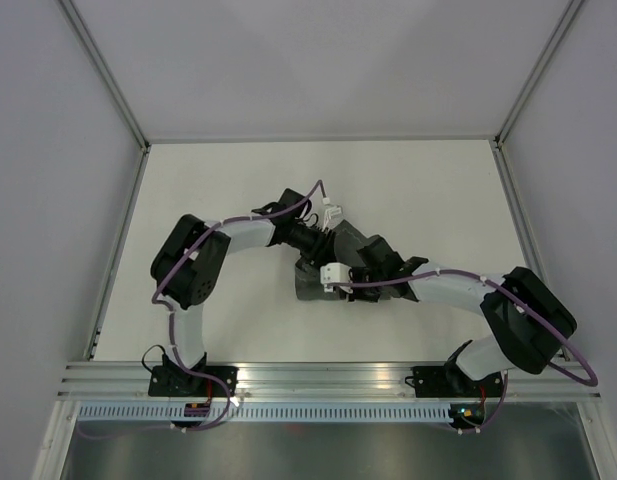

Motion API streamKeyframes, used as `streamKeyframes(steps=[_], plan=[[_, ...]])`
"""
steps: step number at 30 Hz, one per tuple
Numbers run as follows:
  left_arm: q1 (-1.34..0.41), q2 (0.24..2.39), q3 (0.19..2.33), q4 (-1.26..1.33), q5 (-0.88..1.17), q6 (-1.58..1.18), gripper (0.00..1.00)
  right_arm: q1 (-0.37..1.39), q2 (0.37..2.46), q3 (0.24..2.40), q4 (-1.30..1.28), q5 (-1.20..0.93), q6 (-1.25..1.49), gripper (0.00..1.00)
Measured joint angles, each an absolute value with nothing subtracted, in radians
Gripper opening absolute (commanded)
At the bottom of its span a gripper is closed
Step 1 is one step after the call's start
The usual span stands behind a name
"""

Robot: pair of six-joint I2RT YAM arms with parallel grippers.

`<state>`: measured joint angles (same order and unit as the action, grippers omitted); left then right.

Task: Fold the napkin, place the utensils inside, and roll it up
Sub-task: Roll the napkin with the utensil

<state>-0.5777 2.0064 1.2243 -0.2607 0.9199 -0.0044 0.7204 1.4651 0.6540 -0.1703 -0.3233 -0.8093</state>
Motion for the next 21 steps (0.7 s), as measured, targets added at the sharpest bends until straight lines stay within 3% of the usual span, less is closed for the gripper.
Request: streamKeyframes(steps=[6,13,21], plan=[[-0.523,1.806,1.048,-0.027,0.72,-0.151,0.5,0.637,1.536,0.743,-0.279,-0.447,-0.813,0.09],[-0.487,1.536,0.823,0.255,0.327,-0.289,0.54,0.497,1.705,0.931,-0.508,-0.649,-0.851,0.08],[-0.579,1.429,0.677,0.466,0.1,-0.162,0.59,0.384,1.953,1.182,-0.841,-0.839,-0.957,0.09]])
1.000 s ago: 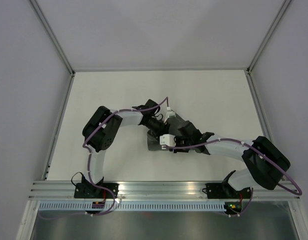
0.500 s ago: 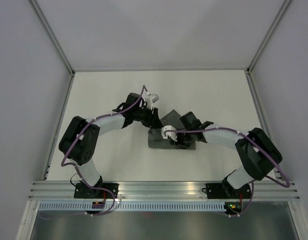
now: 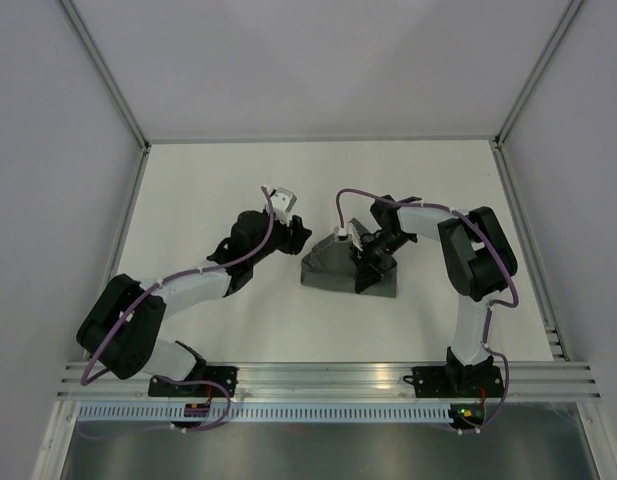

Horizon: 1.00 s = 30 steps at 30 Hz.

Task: Fold the napkin, place the utensils inside, and roll it up
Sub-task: Roll the napkin with the utensil

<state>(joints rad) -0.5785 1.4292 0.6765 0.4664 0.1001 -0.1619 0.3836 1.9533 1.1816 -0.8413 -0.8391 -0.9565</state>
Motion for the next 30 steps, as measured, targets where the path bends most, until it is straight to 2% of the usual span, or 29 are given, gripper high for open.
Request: streamKeyframes(steps=[3,16,30], plan=[[-0.629,1.413,0.617,0.537,0.064,-0.024,0.68,0.355,2.027,1.25,-0.949,-0.882,-0.981,0.09],[-0.913,1.421,0.575,0.568,0.043,0.462,0.7,0.328,2.129,1.322,-1.132,-0.911,-0.989,0.09],[-1.089,1.602,0.657,0.435,0.089,0.647,0.76,0.316,2.15,1.334,-1.152,-0.92,-0.972,0.09]])
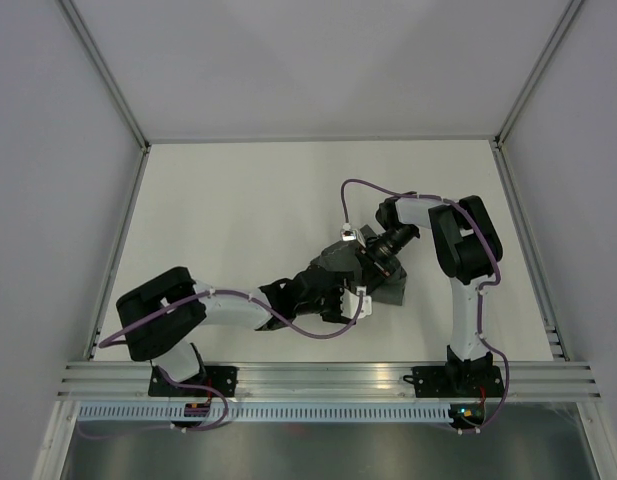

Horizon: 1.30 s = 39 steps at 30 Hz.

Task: Fold the napkin, place the utensils inside, and roll it up
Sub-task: Roll the napkin with the utensil

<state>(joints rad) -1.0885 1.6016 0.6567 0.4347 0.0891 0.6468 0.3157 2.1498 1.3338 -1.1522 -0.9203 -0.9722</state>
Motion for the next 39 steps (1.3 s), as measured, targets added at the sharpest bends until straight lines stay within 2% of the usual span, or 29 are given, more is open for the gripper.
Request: streamKeyframes(steps=[4,10,13,14,16,20,22,23,29,32,39], plan=[[-1.098,1.663,0.695,0.426,0.088,0.66,0.75,0.313,2.157,1.339,-1.161,-0.923,-0.971,0.08],[-1.098,1.734,0.742,0.418,0.089,0.661,0.65,0.31,2.16,1.34,-1.166,-0.923,-0.968,0.08],[-1.096,1.765,0.759,0.416,0.088,0.66,0.53,0.309,2.16,1.341,-1.167,-0.923,-0.967,0.08],[-1.094,1.773,0.765,0.416,0.088,0.66,0.46,0.309,2.16,1.341,-1.167,-0.923,-0.966,0.08],[-1.087,1.781,0.778,0.413,0.087,0.659,0.41,0.308,2.161,1.341,-1.169,-0.922,-0.964,0.08],[-1.077,1.795,0.813,0.377,0.096,0.648,0.19,0.3,2.162,1.341,-1.172,-0.92,-0.962,0.08],[-1.071,1.799,0.834,0.345,0.111,0.643,0.14,0.296,2.162,1.341,-1.174,-0.918,-0.961,0.11],[-1.068,1.801,0.846,0.327,0.119,0.638,0.1,0.293,2.162,1.341,-1.174,-0.918,-0.96,0.18],[-1.035,1.825,0.937,0.202,0.196,0.587,0.02,0.276,2.152,1.341,-1.174,-0.912,-0.95,0.44],[-1.011,1.842,0.986,0.142,0.245,0.545,0.02,0.259,2.115,1.34,-1.157,-0.892,-0.945,0.48],[-0.949,1.868,1.063,0.022,0.384,0.435,0.02,0.172,1.972,1.364,-1.101,-0.877,-0.93,0.5]])
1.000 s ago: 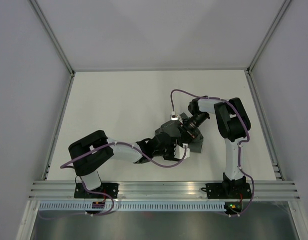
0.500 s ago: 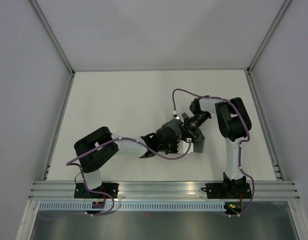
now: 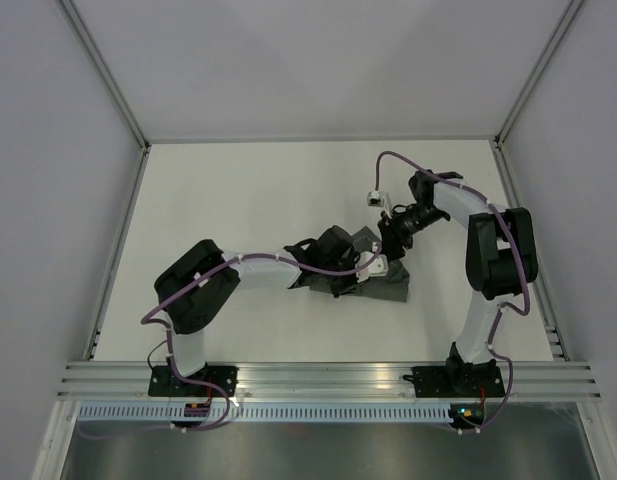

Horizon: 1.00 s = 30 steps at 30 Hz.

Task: Fold the napkin, place the utensils inside, and roll it up
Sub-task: Roll the napkin with the utensil

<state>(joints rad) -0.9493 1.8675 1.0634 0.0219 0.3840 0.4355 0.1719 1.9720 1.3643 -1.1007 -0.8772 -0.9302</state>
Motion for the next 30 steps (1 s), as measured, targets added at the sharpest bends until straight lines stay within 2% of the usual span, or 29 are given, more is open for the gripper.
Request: streamKeyframes(steps=[8,18,23,30], plan=[[-0.902,1.924,1.162,-0.105,0.521,0.33,0.02,0.023,1.776,1.33,-0.994,-0.874,-0.864,0.49],[-0.871,2.049,1.353,-0.289,0.64,0.211,0.02,0.009,1.355,0.963,-0.777,-0.738,-0.813,0.52],[-0.852,2.074,1.38,-0.313,0.688,0.178,0.02,0.085,1.246,0.852,-0.706,-0.659,-0.816,0.54],[-0.831,2.095,1.385,-0.315,0.744,0.139,0.02,0.354,1.145,0.688,-0.579,-0.554,-0.796,0.56]])
